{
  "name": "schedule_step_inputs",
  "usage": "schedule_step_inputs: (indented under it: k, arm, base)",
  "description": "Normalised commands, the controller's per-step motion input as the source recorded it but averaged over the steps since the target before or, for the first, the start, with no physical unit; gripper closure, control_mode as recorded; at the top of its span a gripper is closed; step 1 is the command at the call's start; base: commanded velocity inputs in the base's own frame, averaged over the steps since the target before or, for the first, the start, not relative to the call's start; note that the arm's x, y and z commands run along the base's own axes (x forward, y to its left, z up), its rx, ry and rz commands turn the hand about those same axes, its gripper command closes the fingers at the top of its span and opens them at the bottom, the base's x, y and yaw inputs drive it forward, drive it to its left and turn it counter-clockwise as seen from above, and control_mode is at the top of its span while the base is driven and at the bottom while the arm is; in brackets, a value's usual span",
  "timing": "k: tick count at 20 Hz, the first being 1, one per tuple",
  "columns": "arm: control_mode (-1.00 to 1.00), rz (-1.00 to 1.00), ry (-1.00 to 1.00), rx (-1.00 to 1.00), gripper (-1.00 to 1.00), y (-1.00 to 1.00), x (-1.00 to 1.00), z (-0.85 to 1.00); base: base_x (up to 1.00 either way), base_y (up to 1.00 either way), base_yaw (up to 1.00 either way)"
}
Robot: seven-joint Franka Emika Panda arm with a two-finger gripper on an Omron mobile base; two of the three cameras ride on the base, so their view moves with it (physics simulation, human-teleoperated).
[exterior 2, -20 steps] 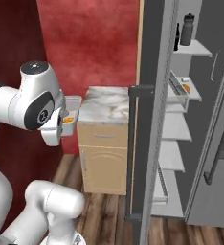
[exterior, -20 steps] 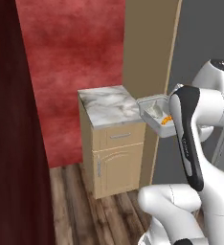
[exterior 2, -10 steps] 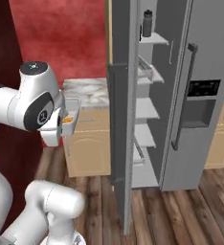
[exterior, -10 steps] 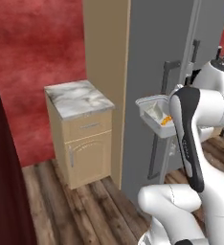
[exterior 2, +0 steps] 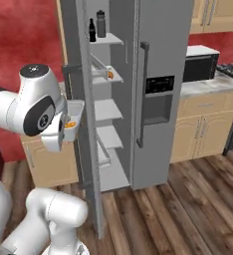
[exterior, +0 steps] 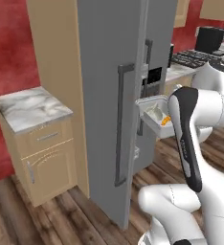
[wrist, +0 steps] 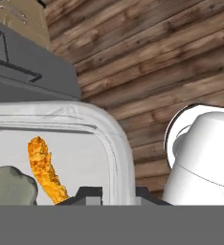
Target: Place the tupperware on the top shelf of the fridge. Make space for the tupperware among the existing items by rearranging them on the shelves if needed. Close the fridge door when finished.
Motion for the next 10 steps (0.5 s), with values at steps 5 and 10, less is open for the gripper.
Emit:
schedule_step_inputs:
  k: [5, 10]
  arm:
    - [1.0, 0.0, 0.0, 0.0, 1.0, 0.0, 0.0, 0.0]
    - [1.0, 0.0, 0.0, 0.0, 1.0, 0.0, 0.0, 0.0]
  base:
    - [-0.01, -0.9, -0.28]
    - [0.09, -0.95, -0.09]
